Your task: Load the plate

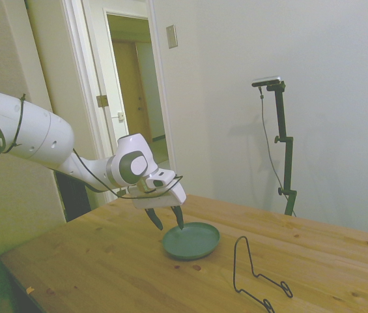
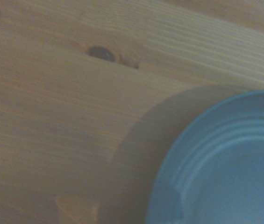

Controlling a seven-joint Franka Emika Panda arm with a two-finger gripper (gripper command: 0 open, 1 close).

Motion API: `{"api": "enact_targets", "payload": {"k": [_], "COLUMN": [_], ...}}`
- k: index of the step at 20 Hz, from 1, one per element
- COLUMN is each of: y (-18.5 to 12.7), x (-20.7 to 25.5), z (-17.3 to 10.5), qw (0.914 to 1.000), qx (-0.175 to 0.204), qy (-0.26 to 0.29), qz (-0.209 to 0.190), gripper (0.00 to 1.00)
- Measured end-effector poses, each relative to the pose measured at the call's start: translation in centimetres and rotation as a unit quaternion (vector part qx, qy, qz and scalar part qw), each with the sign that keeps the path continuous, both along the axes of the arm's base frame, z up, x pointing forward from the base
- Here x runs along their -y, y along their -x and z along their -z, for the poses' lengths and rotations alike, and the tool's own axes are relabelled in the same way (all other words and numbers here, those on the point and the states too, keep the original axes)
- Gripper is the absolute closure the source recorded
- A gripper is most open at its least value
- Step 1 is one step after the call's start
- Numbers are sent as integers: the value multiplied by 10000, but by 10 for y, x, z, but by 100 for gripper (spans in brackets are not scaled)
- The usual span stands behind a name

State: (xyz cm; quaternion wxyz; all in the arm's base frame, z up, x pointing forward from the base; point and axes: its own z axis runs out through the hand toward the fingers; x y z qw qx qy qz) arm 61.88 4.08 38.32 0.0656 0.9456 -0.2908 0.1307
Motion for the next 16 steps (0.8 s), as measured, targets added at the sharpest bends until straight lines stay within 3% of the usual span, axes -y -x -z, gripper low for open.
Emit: {"api": "enact_targets", "payload": {"k": [9,16], "y": [-6,-3], "x": [-21,-29], "z": [7,14], "qw": [9979,9969], "qx": [154,368], "qy": [596,667], "qz": [-215,-202], "gripper": [0,0]}}
